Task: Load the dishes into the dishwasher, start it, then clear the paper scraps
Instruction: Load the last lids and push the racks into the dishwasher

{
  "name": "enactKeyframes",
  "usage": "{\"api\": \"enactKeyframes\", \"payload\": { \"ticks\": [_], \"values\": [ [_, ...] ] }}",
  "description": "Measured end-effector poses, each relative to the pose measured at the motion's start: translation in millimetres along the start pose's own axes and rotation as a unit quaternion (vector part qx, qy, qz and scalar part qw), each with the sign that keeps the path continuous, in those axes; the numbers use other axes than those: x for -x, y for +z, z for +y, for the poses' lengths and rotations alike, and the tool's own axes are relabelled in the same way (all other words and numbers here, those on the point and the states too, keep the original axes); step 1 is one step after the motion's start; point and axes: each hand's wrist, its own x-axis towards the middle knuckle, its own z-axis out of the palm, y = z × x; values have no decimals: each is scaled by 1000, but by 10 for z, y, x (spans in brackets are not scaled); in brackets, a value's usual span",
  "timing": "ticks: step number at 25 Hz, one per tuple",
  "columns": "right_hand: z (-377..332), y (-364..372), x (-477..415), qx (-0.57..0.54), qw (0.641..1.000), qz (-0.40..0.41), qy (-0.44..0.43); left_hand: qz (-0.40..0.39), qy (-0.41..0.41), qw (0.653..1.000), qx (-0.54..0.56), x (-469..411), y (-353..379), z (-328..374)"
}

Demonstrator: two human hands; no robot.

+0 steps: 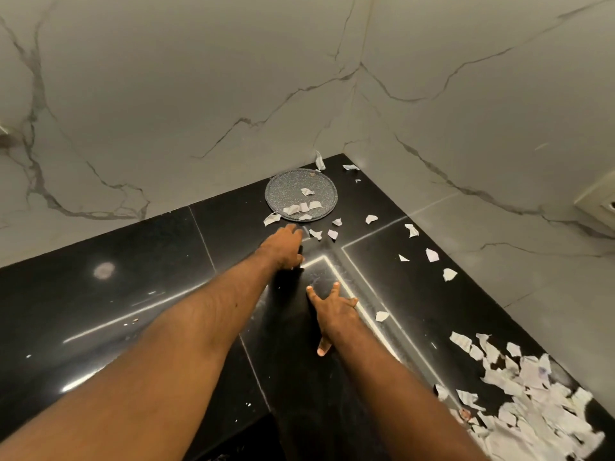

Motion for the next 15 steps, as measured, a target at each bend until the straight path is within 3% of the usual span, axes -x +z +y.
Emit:
{"api": "enactKeyframes", "payload": {
  "ticks": [5, 12, 15],
  "values": [
    [8, -10, -39, -16, 1000, -13, -4, -14, -29, 999, 16, -390, -14, 46],
    [9, -39, -8, -34, 999, -13, -2, -48, -38, 997, -48, -516, -1, 168],
    [-5, -24, -14, -46, 999, -12, 1, -28, -42, 998, -42, -507, 9, 134]
  ]
}}
